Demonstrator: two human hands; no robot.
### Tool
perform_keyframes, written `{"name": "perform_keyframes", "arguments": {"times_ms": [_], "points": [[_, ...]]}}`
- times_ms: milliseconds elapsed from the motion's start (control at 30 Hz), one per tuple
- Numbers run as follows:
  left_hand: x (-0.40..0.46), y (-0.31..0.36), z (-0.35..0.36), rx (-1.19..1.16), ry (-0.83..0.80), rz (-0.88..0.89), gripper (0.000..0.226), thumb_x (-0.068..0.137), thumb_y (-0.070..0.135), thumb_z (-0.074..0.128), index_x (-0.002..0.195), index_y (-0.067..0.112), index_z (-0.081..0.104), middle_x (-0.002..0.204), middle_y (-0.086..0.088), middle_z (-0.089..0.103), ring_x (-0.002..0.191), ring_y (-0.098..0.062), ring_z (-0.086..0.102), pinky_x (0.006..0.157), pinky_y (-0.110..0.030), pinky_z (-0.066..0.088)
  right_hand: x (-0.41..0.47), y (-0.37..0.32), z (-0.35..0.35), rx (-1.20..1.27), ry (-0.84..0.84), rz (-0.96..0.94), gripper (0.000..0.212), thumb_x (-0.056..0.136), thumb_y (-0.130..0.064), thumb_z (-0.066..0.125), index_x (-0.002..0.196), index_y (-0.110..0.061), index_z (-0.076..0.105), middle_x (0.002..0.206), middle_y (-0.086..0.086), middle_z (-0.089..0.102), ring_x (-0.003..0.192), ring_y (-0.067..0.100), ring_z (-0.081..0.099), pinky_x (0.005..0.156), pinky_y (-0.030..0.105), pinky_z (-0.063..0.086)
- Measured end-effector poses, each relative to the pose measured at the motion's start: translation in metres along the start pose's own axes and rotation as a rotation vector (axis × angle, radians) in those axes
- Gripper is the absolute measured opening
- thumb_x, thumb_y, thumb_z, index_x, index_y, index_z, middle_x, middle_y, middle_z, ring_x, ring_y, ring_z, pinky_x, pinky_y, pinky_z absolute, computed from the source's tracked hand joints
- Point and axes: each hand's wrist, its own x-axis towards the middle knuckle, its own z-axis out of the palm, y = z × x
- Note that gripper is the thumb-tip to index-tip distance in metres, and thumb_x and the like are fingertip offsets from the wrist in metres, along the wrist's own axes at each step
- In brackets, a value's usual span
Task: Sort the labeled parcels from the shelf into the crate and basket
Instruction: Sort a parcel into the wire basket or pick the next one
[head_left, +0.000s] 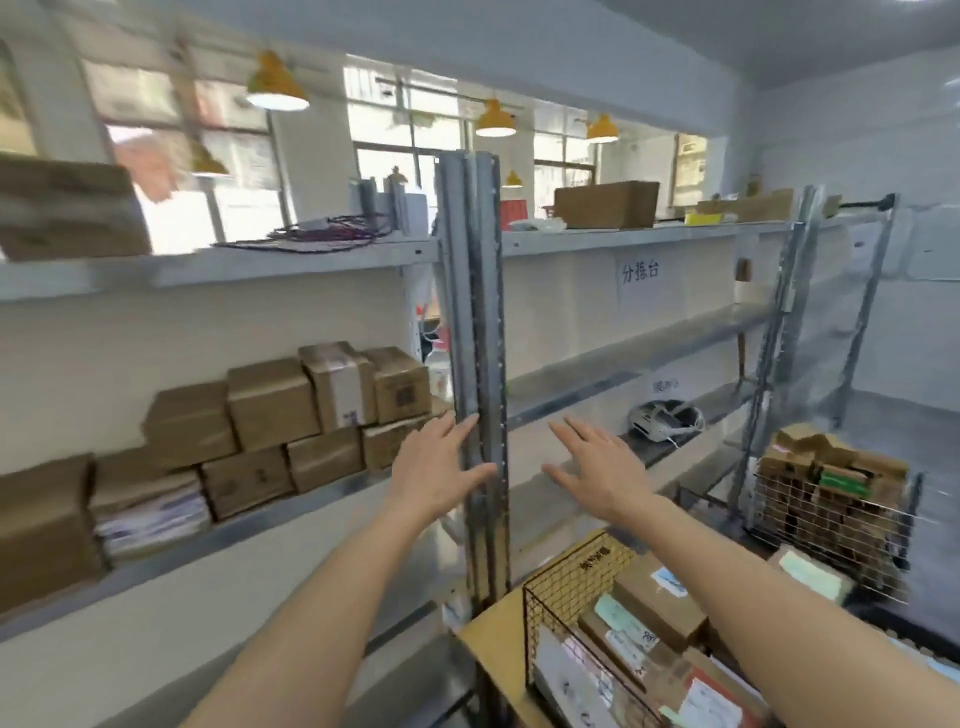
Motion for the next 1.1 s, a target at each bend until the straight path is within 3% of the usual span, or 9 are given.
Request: {"name": "perform_keyframes", "arguments": {"times_ms": [300, 533, 667, 833, 1100], "points": [[-0.108, -0.152, -0.148, 0.099, 0.206, -0.288, 0.075, 0.093, 0.067, 0.053, 0.156, 0.03, 0.037, 0.163, 0.002, 0.033, 0.15, -0.018, 0.03, 0.12, -0.037, 0.028, 0.04, -0.236, -0.004, 0.156, 0.029, -0.291, 0.065, 0.1, -0.058, 0.046, 0.158, -0.034, 0.027, 0.165, -0.007, 0.026, 0.15, 0.018, 0.03, 0.12, 0.043, 0.03], [-0.176, -0.277, -0.214, 0.113, 0.279, -0.481, 0.069, 0.096, 0.064, 0.048, 0.154, 0.027, 0.038, 0.16, 0.001, 0.038, 0.146, -0.022, 0.036, 0.116, -0.04, 0.036, 0.064, -0.398, 0.023, 0.231, -0.02, -0.448, 0.062, 0.101, -0.056, 0.045, 0.156, -0.03, 0.033, 0.16, -0.008, 0.035, 0.143, 0.017, 0.039, 0.109, 0.038, 0.042], [-0.211, -0.349, -0.232, 0.108, 0.244, -0.577, 0.07, 0.097, 0.065, 0.046, 0.156, 0.032, 0.033, 0.163, 0.0, 0.032, 0.147, -0.024, 0.034, 0.116, -0.043, 0.036, 0.067, -0.481, 0.054, 0.281, -0.109, -0.496, 0.06, 0.103, -0.054, 0.043, 0.157, -0.031, 0.032, 0.162, -0.009, 0.032, 0.145, 0.016, 0.036, 0.11, 0.037, 0.04], [-0.234, -0.416, -0.233, 0.082, 0.14, -0.614, 0.074, 0.096, 0.067, 0.044, 0.158, 0.03, 0.029, 0.164, -0.003, 0.029, 0.149, -0.025, 0.032, 0.118, -0.043, 0.032, 0.075, -0.553, 0.097, 0.301, -0.237, -0.467, 0.062, 0.102, -0.061, 0.036, 0.157, -0.034, 0.03, 0.164, -0.006, 0.028, 0.148, 0.018, 0.034, 0.112, 0.043, 0.039], [-0.242, -0.47, -0.221, -0.195, 0.022, -0.621, 0.065, 0.099, 0.059, 0.048, 0.152, 0.022, 0.04, 0.155, -0.004, 0.046, 0.141, -0.025, 0.044, 0.107, -0.031, 0.037, 0.101, -0.599, 0.14, 0.355, -0.326, -0.312, 0.066, 0.101, -0.064, 0.031, 0.156, -0.028, 0.033, 0.164, -0.001, 0.031, 0.151, 0.021, 0.026, 0.118, 0.047, 0.033]]}}
